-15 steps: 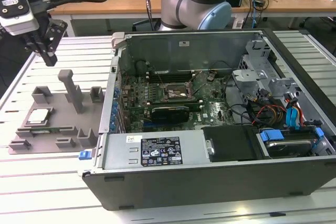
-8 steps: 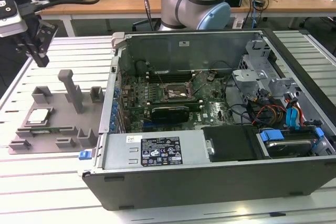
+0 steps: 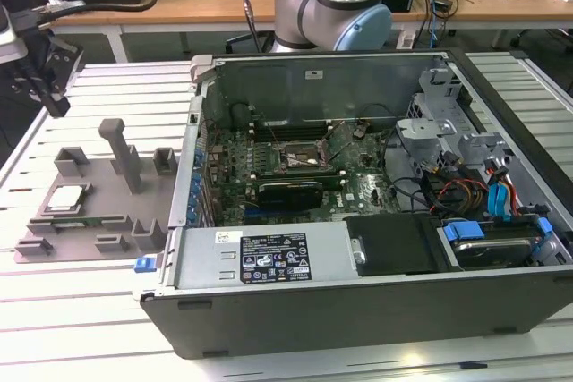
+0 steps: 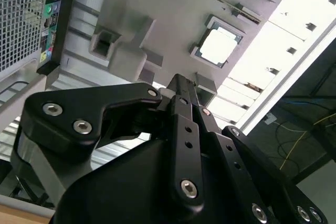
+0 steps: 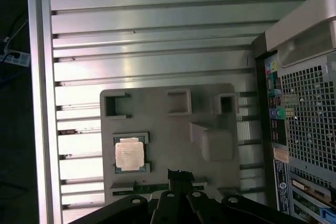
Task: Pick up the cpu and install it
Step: 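Reach for the cpu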
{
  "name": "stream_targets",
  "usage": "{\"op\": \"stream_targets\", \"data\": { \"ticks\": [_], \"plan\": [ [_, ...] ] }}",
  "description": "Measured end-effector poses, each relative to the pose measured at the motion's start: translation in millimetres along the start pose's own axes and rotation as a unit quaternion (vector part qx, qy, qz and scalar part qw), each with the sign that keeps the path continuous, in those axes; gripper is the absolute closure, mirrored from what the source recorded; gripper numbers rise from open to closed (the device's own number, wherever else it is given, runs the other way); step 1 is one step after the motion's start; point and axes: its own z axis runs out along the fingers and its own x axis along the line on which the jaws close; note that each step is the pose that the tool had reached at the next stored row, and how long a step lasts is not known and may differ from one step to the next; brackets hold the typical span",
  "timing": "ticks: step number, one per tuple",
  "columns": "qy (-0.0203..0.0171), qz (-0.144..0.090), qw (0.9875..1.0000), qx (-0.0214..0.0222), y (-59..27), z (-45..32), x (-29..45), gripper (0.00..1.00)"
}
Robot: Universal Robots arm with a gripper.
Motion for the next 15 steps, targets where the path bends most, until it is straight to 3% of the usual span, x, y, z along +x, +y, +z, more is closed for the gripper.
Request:
{"op": "stream_targets", "data": {
  "ticks": [9, 15],
  "plan": [
    [-0.0001, 0.0, 1.0, 0.0, 1.1, 13.1, 23.9, 0.89],
    [0.0, 0.0, 1.0, 0.0, 0.2, 22.5, 32.4, 0.89]
  ]
}}
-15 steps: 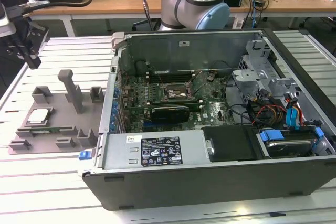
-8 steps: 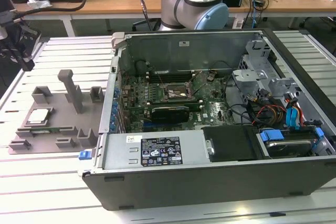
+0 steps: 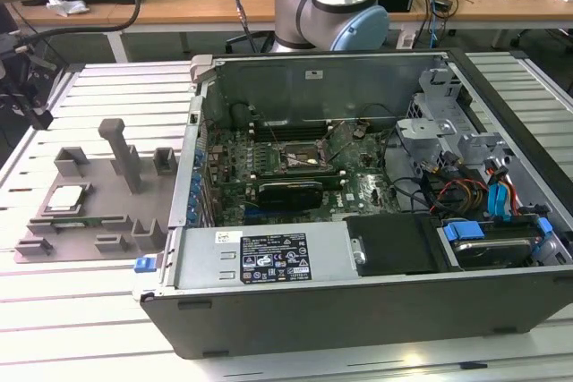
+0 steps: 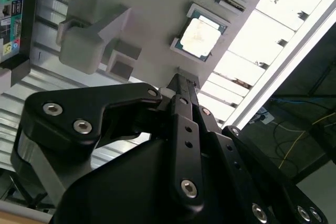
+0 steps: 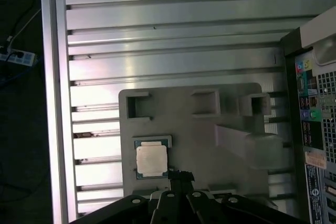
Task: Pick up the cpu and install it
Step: 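Reach for the cpu, then pick up the cpu and move it towards the insertion slot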
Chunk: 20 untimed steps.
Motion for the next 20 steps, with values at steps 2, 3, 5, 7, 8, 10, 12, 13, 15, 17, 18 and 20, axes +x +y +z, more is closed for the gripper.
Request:
{"op": "stream_targets", "data": {
  "ticks": [2, 3, 5, 7, 8, 10, 12, 13, 15, 17, 18, 20],
  "plan": [
    [0.0001, 0.0, 1.0, 0.0001, 0.0, 0.2, 0.2, 0.89],
    [0.0, 0.0, 1.0, 0.0, 0.0, 0.5, 0.3, 0.89],
    [0.0, 0.0, 1.0, 0.0, 0.0, 0.6, 0.3, 0.89],
    [0.0, 0.0, 1.0, 0.0, 0.0, 0.7, 0.3, 0.89],
    [0.0, 0.0, 1.0, 0.0, 0.0, 0.7, 0.3, 0.89],
    [0.0, 0.0, 1.0, 0.0001, 0.0, 0.7, 0.3, 0.89],
    [0.0, 0.0, 1.0, 0.0001, 0.0, 0.7, 0.3, 0.89],
    [-0.0001, 0.0, 1.0, 0.0, 0.0, 1.0, 0.3, 0.89],
    [-0.0001, 0.0, 1.0, 0.0001, 0.0, 1.9, 0.4, 0.89],
    [0.0, 0.0, 1.0, 0.0001, -0.1, 4.1, 0.4, 0.89],
    [0.0, 0.0, 1.0, 0.0001, -0.2, 5.7, 0.5, 0.89],
    [0.0, 0.0, 1.0, 0.0001, -0.4, 9.3, 0.6, 0.89]
  ]
}}
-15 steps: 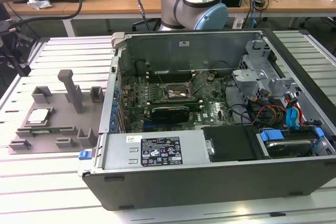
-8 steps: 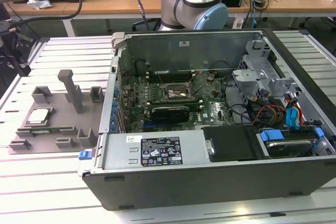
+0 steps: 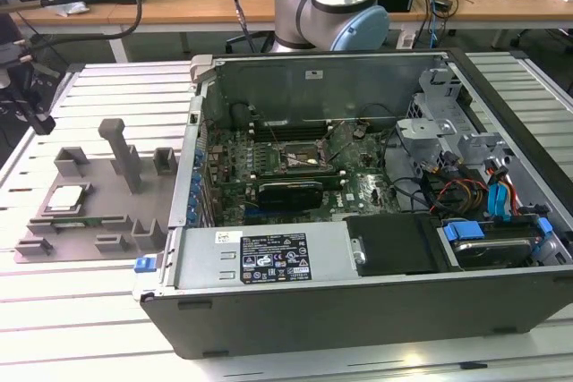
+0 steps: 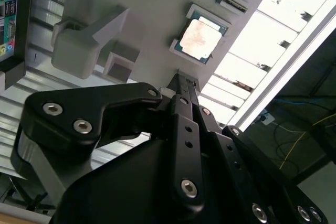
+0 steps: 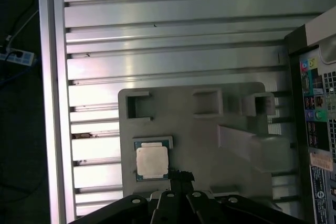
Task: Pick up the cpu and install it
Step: 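Pick up the cpu and move it towards the insertion slot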
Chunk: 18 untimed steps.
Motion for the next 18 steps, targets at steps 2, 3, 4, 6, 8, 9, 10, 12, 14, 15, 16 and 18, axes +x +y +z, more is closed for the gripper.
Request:
{"op": "stream_targets", "data": {
  "ticks": [2, 3, 4, 6, 8, 9, 10, 12, 14, 15, 16, 18],
  "plan": [
    [0.0, 0.0, 1.0, -0.0001, -0.1, 3.4, 0.1, 0.89],
    [0.0, 0.0, 1.0, 0.0, -0.2, 4.5, 0.1, 0.89],
    [0.0, 0.0, 1.0, 0.0, -0.3, 6.2, 0.1, 0.89],
    [0.0, 0.0, 1.0, 0.0, -0.5, 10.6, 0.3, 0.89],
    [0.0, 0.0, 1.0, 0.0, -0.6, 14.8, 0.4, 0.89],
    [0.0, 0.0, 1.0, 0.0, -0.8, 18.5, 0.6, 0.89],
    [-0.0001, 0.0, 1.0, 0.0, -0.9, 22.9, 0.7, 0.89],
    [-0.0001, 0.0, 1.0, 0.0, -1.1, 27.0, 1.2, 0.89],
    [0.0, 0.0, 1.0, 0.0, -2.1, 35.1, 4.7, 0.89],
    [0.0, 0.0, 1.0, 0.0, -2.4, 37.1, 5.5, 0.89],
    [0.0, 0.0, 1.0, 0.0, -2.6, 39.7, 6.3, 0.89],
    [0.0, 0.0, 1.0, 0.0001, -2.9, 43.8, 7.6, 0.89]
  ]
}}
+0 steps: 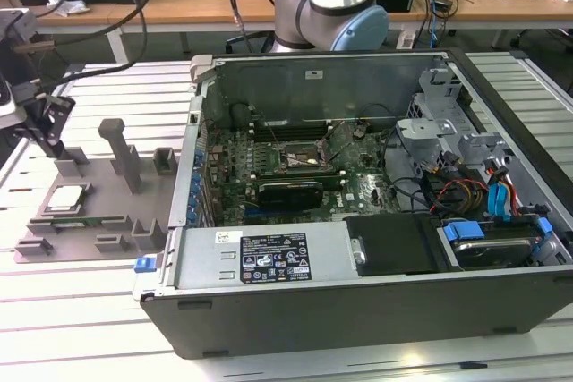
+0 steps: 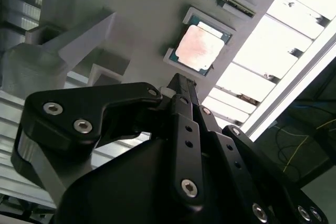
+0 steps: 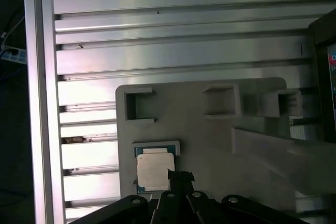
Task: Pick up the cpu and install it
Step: 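Pick up the cpu and move it towards the insertion slot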
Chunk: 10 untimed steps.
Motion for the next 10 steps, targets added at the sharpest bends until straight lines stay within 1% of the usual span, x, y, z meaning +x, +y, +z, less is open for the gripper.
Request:
{"op": "stream_targets", "data": {
  "ticks": [1, 5, 10],
  "plan": [
    [0.0, 0.0, 1.0, 0.0, -0.2, 3.1, 1.0, 0.89],
    [0.0, 0.0, 1.0, 0.0, -0.8, 11.3, 3.8, 0.89],
    [-0.0001, 0.0, 1.0, 0.0, -1.4, 18.6, 8.6, 0.89]
  ]
}}
